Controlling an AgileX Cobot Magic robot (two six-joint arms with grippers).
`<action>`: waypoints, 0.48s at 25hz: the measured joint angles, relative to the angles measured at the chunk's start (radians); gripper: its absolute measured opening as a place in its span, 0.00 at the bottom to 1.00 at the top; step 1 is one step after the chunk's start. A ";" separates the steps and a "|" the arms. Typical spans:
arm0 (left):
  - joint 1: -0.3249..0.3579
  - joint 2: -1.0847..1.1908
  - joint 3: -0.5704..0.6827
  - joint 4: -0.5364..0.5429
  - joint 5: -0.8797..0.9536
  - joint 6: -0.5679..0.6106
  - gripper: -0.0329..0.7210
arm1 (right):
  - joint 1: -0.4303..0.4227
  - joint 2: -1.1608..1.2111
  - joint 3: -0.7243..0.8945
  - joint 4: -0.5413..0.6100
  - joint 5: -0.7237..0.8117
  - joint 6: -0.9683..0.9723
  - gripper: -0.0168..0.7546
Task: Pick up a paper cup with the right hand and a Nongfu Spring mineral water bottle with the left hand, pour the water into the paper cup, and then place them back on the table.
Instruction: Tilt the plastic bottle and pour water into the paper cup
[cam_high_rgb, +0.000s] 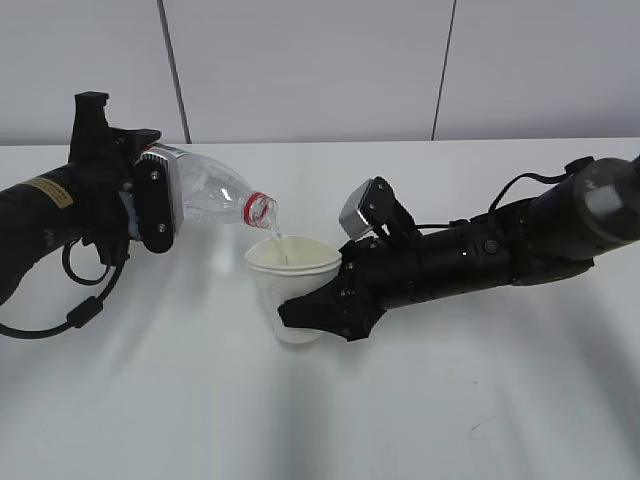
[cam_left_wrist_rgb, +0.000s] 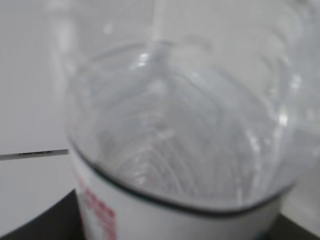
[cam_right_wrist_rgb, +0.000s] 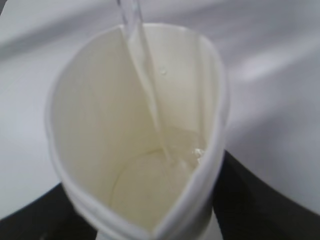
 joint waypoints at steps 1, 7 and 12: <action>0.000 0.000 0.000 0.000 0.000 0.000 0.56 | 0.000 0.000 0.000 0.000 0.000 0.000 0.63; 0.000 0.000 0.000 0.000 0.000 0.000 0.56 | 0.000 0.000 -0.002 -0.001 0.000 0.000 0.63; 0.000 0.000 0.000 0.000 0.000 0.000 0.56 | 0.000 0.000 -0.002 -0.002 0.000 0.000 0.63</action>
